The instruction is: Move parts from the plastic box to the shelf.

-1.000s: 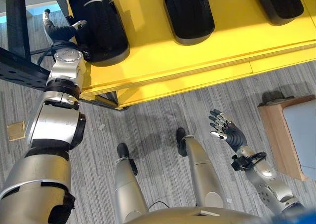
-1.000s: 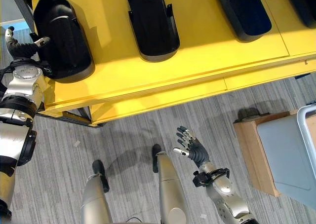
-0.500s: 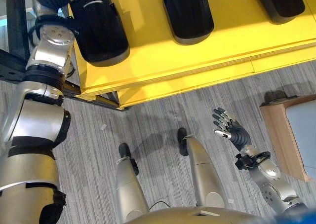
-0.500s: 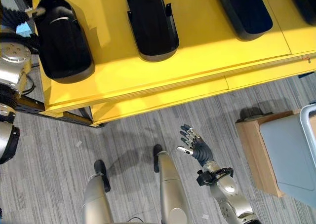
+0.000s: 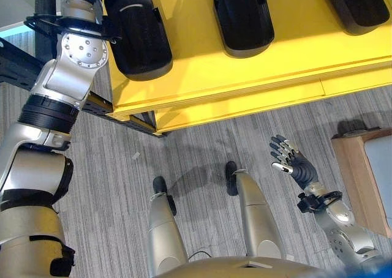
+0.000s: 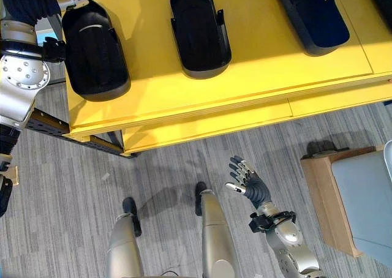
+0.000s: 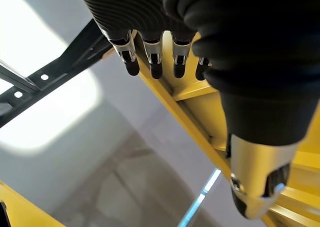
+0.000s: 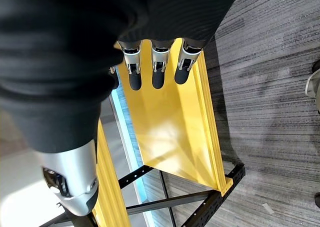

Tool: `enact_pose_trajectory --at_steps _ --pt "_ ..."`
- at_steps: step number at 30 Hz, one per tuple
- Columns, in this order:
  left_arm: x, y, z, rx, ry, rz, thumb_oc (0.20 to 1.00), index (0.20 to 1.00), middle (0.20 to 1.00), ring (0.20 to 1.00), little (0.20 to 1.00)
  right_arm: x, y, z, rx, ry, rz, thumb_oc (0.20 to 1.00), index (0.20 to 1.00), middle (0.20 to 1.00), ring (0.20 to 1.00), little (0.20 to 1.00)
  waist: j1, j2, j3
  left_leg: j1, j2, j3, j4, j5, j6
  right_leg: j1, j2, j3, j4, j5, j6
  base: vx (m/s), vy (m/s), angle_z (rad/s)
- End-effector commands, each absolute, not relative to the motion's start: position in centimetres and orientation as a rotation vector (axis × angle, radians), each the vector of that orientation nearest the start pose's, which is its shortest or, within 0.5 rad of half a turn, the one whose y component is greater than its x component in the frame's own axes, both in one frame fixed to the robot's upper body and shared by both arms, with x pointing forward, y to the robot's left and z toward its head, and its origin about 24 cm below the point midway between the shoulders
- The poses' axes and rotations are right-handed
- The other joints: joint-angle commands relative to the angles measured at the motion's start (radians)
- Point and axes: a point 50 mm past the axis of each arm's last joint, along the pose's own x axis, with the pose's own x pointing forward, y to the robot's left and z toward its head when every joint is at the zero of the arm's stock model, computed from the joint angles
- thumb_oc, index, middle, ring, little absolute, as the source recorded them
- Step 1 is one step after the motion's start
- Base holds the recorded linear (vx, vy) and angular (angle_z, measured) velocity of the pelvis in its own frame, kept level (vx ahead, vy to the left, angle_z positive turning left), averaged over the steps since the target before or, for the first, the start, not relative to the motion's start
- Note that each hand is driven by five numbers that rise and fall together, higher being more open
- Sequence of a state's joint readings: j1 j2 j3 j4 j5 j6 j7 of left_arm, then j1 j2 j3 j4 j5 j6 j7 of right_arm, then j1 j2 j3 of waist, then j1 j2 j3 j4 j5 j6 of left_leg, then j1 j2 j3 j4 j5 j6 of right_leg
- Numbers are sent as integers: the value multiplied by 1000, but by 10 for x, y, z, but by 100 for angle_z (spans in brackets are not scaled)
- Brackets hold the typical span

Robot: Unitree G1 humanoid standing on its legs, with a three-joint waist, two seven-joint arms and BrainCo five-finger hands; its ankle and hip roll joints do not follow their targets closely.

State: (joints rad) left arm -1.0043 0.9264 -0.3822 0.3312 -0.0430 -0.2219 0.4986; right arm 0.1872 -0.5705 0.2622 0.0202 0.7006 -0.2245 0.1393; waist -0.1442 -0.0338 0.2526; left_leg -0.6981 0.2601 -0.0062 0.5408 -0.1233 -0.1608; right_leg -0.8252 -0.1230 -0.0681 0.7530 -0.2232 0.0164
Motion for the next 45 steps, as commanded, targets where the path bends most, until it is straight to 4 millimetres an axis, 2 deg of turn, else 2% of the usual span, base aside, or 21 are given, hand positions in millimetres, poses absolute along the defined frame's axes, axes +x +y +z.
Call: enact_pose_trajectory --at_steps 1,4,6,8,10,11,13,14,15,16,17,18,19,20,21,30,45 --pt "317 232 334 803 -1027 313 1000 1000 1000 1000 1000 203 -210 30 146 53 266 1000 1000 1000 1000 1000 1 3 -59 -21 -7 -7 27 13 35 72 -39 44 -87 96 84 2 -5 4" --pt "312 224 324 763 -1041 257 1000 1000 1000 1000 1000 203 -210 30 145 53 262 1000 1000 1000 1000 1000 2 3 -56 -11 -8 -7 23 12 36 83 -39 45 -91 95 83 1 -3 3" --pt "305 208 303 620 -1036 127 1000 1000 1000 1000 1000 204 -209 31 143 42 250 1000 1000 1000 1000 1000 5 -1 -47 -1 -7 -5 25 9 38 93 -40 46 -89 92 79 0 0 0" --pt "302 203 293 657 -1028 116 1000 1000 1000 1000 1000 205 -208 31 134 41 250 1000 1000 1000 1000 1000 7 -1 -44 3 -9 -5 27 6 38 98 -39 46 -90 90 77 0 0 0" --pt "295 197 285 568 -1032 58 1000 1000 1000 1000 1000 205 -209 34 133 28 244 1000 1000 1000 1000 1000 9 -1 -39 2 -9 -5 28 6 38 98 -40 46 -89 92 76 0 0 0" --pt "289 193 276 611 -1027 44 1000 1000 1000 1000 1000 206 -208 35 124 17 240 1000 1000 1000 1000 1000 11 -2 -37 1 -9 -6 29 5 38 100 -40 43 -91 92 76 0 0 0" --pt "289 194 275 612 -1026 46 1000 1000 1000 1000 1000 206 -208 35 122 18 241 1000 1000 1000 1000 1000 10 -1 -38 1 -9 -6 29 5 38 100 -40 43 -91 92 76 -45 1 1" --pt "285 191 269 687 -1029 56 1000 1000 1000 1000 1000 207 -208 37 118 8 235 1000 1000 1000 1000 1000 11 -4 -31 -12 -13 -6 24 32 44 90 -42 41 -102 119 71 0 0 0" --pt "285 191 268 687 -1027 57 1000 1000 1000 1000 1000 207 -208 37 118 10 235 1000 1000 1000 1000 1000 11 -2 -35 0 -11 -7 26 7 39 100 -42 42 -96 96 76 0 0 0" --pt "285 191 268 687 -1027 57 1000 1000 1000 1000 1000 207 -208 37 118 10 235 1000 1000 1000 1000 1000 11 -2 -35 0 -11 -7 26 7 39 100 -42 42 -96 96 76 0 0 0" --pt "280 188 263 724 -1028 39 1000 1000 1000 1000 1000 208 -209 39 114 -4 232 1000 1000 1000 1000 1000 14 -5 -26 -10 -13 -5 22 33 46 91 -43 41 -104 121 72 -88 1 1" --pt "277 186 261 744 -1031 30 1000 1000 1000 1000 1000 208 -209 40 114 -5 229 1000 1000 1000 1000 1000 15 -5 -23 -7 -14 -3 24 30 47 94 -43 42 -103 119 72 0 0 0" --pt "275 185 258 746 -1028 20 1000 1000 1000 1000 1000 208 -209 40 113 -6 229 1000 1000 1000 1000 1000 16 -5 -25 6 -12 -5 25 5 43 104 -42 44 -98 98 78 0 0 0" --pt "274 184 255 745 -1024 15 1000 1000 1000 1000 1000 209 -209 40 112 -8 228 1000 1000 1000 1000 1000 17 -7 -19 -4 -13 -3 22 31 49 95 -42 44 -105 122 72 0 0 0" --pt "272 179 250 775 -1021 -6 1000 1000 1000 1000 1000 211 -208 42 111 -18 228 1000 1000 1000 1000 1000 17 -10 -15 -2 -14 -2 22 30 50 96 -40 46 -107 122 73 -89 8 -1" --pt "275 163 223 878 -941 -104 1000 1000 1000 1000 1000 214 -207 47 113 -34 230 1000 1000 1000 1000 1000 17 -17 -5 3 -15 -2 26 26 54 98 -43 45 -101 117 72 0 0 0" --pt "282 158 200 1025 -824 -208 1000 1000 1000 1000 1000 214 -210 45 118 -10 224 1000 1000 1000 1000 1000 16 -17 10 2 -20 -4 41 22 57 101 -38 51 -92 115 67 0 0 0"
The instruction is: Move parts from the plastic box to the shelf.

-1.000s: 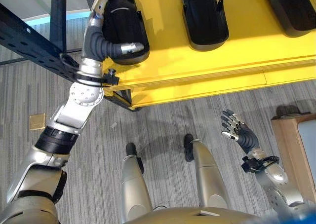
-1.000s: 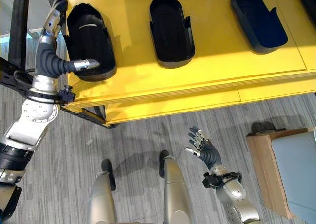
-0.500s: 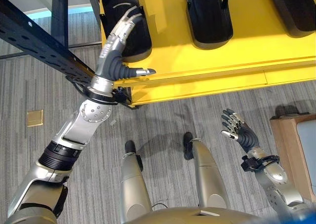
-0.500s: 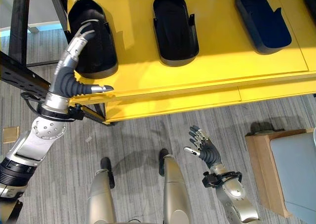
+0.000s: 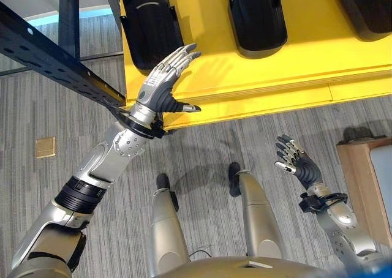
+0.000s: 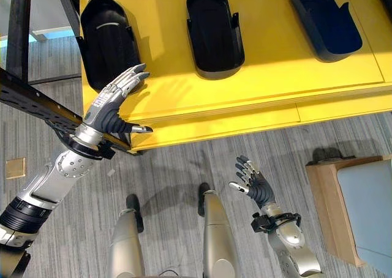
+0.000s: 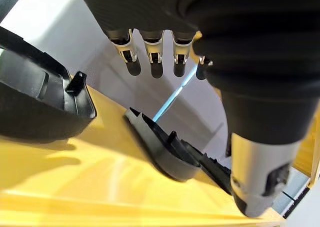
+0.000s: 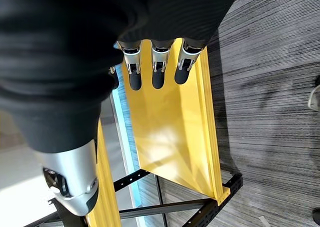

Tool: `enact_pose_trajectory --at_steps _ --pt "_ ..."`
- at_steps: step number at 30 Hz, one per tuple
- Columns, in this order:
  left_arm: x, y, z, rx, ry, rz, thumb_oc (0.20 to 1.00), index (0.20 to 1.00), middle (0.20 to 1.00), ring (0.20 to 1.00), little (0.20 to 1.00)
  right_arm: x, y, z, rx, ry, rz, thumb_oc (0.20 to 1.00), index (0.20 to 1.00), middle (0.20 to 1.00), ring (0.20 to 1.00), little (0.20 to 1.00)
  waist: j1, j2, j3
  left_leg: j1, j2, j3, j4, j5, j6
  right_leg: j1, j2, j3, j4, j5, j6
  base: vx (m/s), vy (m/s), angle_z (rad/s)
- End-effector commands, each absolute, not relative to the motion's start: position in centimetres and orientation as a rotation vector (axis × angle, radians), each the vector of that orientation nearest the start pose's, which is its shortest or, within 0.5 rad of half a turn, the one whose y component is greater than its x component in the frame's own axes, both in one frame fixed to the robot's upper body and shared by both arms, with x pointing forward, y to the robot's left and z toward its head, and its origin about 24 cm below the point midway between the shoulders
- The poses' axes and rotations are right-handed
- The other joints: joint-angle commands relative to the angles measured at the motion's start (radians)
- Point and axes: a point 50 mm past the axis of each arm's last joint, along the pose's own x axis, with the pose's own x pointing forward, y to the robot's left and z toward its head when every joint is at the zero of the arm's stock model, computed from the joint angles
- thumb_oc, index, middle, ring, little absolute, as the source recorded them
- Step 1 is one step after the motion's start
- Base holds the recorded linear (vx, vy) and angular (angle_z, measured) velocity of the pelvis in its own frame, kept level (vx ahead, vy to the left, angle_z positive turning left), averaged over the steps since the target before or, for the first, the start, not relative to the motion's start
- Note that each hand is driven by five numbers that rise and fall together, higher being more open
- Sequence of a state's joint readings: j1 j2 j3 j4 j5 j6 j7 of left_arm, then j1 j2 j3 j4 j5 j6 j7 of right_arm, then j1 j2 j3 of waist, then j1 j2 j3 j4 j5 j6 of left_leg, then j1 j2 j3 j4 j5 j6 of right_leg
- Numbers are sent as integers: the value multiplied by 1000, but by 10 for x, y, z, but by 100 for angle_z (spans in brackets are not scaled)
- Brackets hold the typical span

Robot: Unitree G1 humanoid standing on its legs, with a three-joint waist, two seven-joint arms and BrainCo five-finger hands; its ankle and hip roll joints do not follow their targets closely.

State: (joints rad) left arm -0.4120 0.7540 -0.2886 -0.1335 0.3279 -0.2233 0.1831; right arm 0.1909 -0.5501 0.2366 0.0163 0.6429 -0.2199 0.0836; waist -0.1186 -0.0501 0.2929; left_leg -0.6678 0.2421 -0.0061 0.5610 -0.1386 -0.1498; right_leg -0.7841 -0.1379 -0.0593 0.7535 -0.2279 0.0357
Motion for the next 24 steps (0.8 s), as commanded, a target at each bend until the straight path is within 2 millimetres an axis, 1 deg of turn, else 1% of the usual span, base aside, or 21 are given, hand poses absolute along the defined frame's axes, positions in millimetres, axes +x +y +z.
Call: enact_pose_trajectory --at_steps 1,4,9,14,15,18,24 --pt "282 158 199 1024 -814 -210 1000 1000 1000 1000 1000 214 -210 44 120 -9 223 1000 1000 1000 1000 1000 -9 -1 -30 -30 -2 -4 22 37 46 58 -23 42 -91 119 48 0 0 0" --pt "282 159 197 1031 -804 -213 1000 1000 1000 1000 1000 214 -210 44 117 -6 223 1000 1000 1000 1000 1000 -10 0 -30 -31 -3 -3 22 37 47 56 -23 44 -89 118 47 0 0 0" --pt "279 168 184 1023 -726 -225 1000 1000 1000 1000 1000 213 -211 43 120 0 220 1000 1000 1000 1000 1000 -6 2 -28 -35 -3 -1 28 36 49 52 -23 44 -87 121 46 0 1 -1" --pt "277 183 176 1028 -659 -186 1000 1000 1000 1000 1000 213 -211 44 124 -2 217 1000 1000 1000 1000 1000 -3 4 -25 -39 -4 -2 32 35 49 50 -23 45 -84 120 46 20 2 0" --pt "275 190 172 1032 -626 -169 1000 1000 1000 1000 1000 212 -212 42 124 6 213 1000 1000 1000 1000 1000 1 7 -28 -28 -4 -4 39 7 45 60 -23 46 -75 95 50 104 7 -4" --pt "272 205 165 1049 -561 -133 1000 1000 1000 1000 1000 213 -213 42 126 15 215 1000 1000 1000 1000 1000 4 10 -30 -31 -4 -4 41 7 45 57 -22 48 -70 92 48 46 9 -8" --pt "266 215 163 1049 -530 -105 1000 1000 1000 1000 1000 212 -215 42 123 20 214 1000 1000 1000 1000 1000 9 11 -27 -31 -3 -5 48 2 45 59 -23 48 -64 87 47 0 0 0"
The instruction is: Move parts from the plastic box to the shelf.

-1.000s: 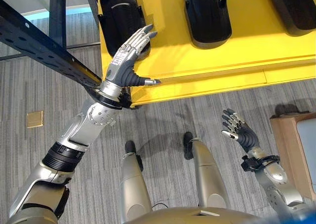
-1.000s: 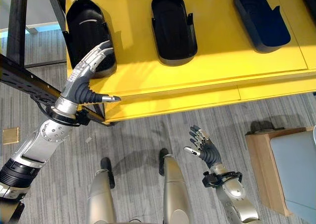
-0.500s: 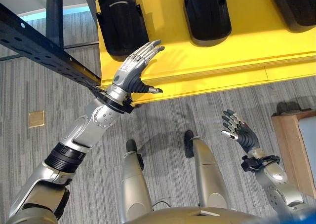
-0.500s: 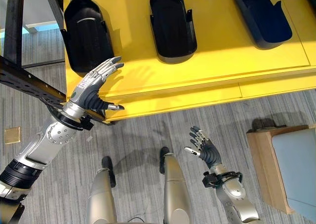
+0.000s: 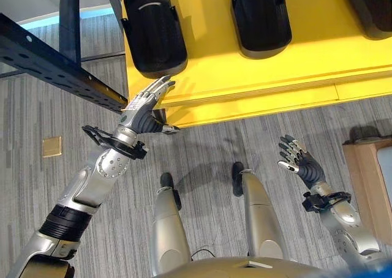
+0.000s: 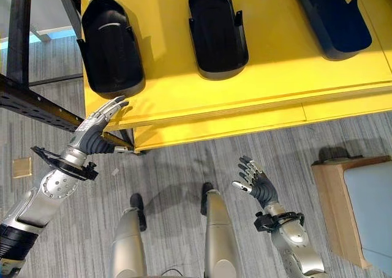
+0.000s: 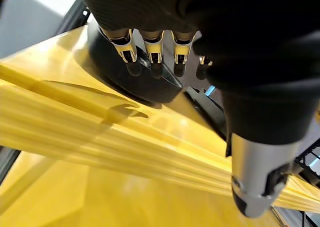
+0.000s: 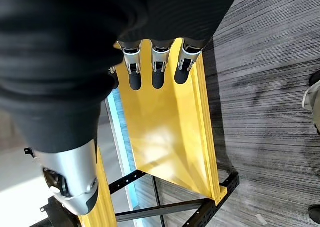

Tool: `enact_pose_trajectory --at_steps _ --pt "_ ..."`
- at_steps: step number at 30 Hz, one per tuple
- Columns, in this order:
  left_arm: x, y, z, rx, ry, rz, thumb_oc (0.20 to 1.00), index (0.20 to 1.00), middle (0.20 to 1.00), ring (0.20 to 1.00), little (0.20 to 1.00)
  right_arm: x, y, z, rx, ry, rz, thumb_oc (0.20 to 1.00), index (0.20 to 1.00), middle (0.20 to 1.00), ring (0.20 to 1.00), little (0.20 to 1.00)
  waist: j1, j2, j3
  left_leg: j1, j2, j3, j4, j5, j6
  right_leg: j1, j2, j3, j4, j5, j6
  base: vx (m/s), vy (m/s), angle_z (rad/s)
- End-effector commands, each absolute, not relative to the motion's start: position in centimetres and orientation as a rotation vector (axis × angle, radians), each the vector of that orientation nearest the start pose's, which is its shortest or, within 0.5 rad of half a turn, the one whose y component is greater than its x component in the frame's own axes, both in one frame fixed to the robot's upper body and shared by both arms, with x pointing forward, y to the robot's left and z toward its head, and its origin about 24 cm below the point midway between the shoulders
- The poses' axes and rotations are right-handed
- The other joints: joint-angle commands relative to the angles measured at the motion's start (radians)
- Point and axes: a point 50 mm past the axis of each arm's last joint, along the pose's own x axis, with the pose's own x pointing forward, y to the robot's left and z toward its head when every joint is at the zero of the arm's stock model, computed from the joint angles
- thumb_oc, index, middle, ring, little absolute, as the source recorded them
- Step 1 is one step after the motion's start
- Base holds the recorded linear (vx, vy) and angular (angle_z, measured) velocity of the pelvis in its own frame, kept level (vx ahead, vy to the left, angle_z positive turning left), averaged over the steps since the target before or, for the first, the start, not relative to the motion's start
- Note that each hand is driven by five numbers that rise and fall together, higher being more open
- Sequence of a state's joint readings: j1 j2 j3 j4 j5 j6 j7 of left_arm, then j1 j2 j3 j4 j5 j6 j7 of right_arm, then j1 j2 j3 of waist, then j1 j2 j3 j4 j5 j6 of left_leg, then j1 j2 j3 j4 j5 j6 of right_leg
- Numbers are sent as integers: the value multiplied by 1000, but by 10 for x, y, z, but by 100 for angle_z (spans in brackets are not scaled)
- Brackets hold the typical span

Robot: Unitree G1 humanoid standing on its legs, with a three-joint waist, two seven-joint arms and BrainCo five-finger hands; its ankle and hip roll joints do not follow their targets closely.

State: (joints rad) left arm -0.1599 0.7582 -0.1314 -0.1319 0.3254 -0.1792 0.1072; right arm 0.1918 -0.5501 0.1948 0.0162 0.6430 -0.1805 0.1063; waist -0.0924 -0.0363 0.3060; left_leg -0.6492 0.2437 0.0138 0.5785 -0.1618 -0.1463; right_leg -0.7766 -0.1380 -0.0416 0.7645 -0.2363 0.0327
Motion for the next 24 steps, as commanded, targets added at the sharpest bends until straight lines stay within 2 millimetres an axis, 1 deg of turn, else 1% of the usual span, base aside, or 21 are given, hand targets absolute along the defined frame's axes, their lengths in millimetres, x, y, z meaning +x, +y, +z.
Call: enact_pose_trajectory --at_steps 1,6,13,21,24 --pt "266 216 163 1047 -524 -104 1000 1000 1000 1000 1000 212 -216 42 127 22 214 1000 1000 1000 1000 1000 -17 -3 -40 -50 -5 -25 31 25 42 51 -22 30 -74 96 50 0 0 0" --pt "267 222 162 1053 -501 -74 1000 1000 1000 1000 1000 211 -216 39 141 37 211 1000 1000 1000 1000 1000 -18 0 -43 -55 -8 -27 34 25 43 43 -22 31 -67 94 48 0 0 0" --pt "276 216 163 1045 -493 -84 1000 1000 1000 1000 1000 212 -215 38 158 49 214 1000 1000 1000 1000 1000 -22 -2 -44 -62 -9 -27 35 25 43 36 -21 33 -63 94 47 0 0 0" --pt "280 217 164 1038 -480 -82 1000 1000 1000 1000 1000 211 -215 36 175 61 215 1000 1000 1000 1000 1000 -24 -2 -40 -68 -7 -26 42 25 43 30 -20 34 -57 92 46 0 0 0" --pt "283 218 161 1017 -452 -89 1000 1000 1000 1000 1000 211 -215 36 177 65 215 1000 1000 1000 1000 1000 -25 -1 -39 -70 -7 -28 45 26 43 32 -20 34 -56 91 45 0 0 0"
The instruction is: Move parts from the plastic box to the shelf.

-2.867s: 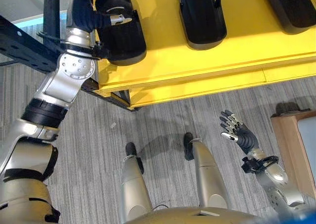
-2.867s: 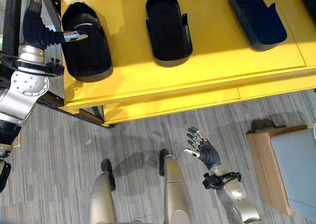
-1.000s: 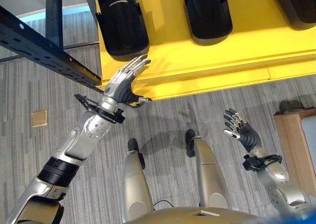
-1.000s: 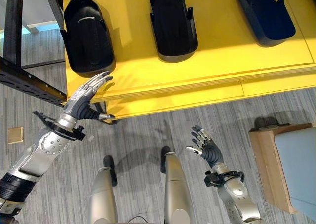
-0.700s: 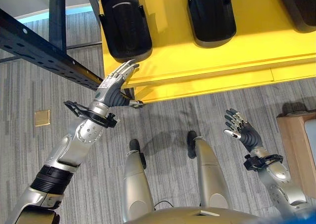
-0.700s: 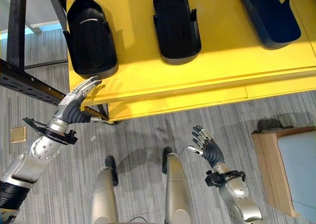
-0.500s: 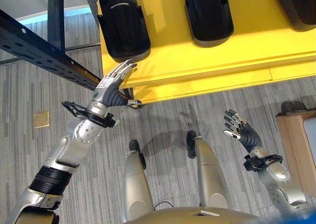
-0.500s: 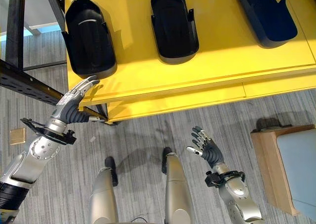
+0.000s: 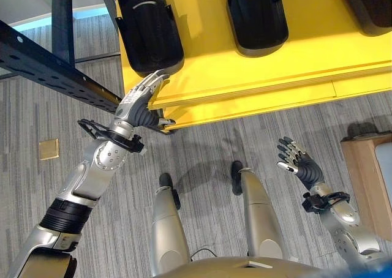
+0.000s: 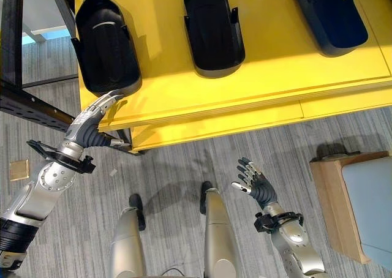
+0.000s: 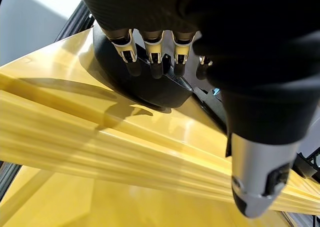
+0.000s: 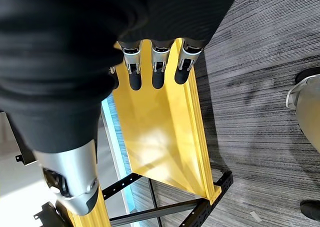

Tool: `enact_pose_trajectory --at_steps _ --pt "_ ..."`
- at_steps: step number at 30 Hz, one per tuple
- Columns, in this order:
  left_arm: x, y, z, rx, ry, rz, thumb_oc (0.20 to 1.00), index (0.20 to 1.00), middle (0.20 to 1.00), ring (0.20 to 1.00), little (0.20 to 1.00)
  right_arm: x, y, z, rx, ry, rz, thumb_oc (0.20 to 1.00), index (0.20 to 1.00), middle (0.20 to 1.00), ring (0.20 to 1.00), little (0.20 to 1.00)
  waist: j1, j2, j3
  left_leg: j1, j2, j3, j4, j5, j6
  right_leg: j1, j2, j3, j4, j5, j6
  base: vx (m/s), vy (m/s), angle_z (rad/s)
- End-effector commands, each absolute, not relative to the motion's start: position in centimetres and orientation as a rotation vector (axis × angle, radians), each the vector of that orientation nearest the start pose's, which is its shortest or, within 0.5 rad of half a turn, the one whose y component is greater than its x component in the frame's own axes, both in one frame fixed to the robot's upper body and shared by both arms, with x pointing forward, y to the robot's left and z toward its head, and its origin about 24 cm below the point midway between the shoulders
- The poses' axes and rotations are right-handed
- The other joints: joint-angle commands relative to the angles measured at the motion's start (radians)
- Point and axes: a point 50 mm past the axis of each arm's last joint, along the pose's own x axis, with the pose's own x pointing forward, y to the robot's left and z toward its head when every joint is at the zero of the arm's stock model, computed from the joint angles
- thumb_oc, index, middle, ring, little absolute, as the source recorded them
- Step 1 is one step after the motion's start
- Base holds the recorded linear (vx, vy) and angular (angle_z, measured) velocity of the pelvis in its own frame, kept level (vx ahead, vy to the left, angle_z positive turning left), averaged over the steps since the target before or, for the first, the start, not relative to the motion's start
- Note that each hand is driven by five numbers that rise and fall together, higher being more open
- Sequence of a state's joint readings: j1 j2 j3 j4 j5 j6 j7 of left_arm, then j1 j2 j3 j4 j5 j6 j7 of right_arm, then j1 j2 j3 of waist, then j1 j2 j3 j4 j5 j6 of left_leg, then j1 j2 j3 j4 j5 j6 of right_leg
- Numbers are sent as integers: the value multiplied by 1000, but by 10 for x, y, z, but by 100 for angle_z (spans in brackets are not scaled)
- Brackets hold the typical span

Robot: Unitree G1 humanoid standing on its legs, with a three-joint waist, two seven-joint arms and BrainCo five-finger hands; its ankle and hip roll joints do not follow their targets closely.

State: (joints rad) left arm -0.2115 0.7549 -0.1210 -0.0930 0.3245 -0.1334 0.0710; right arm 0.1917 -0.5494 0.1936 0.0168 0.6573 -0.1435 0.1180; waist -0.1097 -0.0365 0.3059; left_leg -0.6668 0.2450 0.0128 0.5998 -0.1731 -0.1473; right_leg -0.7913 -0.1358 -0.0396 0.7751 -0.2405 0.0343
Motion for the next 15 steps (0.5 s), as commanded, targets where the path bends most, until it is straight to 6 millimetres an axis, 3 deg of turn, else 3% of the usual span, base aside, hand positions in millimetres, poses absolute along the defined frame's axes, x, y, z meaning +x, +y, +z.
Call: enact_pose_trajectory --at_steps 1,15 --pt "283 218 161 1016 -453 -89 1000 1000 1000 1000 1000 211 -215 35 177 66 217 1000 1000 1000 1000 1000 -8 -1 -38 -54 -8 -27 26 37 44 45 -23 31 -65 94 43 0 0 0" --pt "292 220 158 994 -413 -68 1000 1000 1000 1000 1000 211 -214 33 190 77 216 1000 1000 1000 1000 1000 -13 1 -28 -62 -7 -27 41 33 41 37 -22 34 -46 85 43 0 0 0"
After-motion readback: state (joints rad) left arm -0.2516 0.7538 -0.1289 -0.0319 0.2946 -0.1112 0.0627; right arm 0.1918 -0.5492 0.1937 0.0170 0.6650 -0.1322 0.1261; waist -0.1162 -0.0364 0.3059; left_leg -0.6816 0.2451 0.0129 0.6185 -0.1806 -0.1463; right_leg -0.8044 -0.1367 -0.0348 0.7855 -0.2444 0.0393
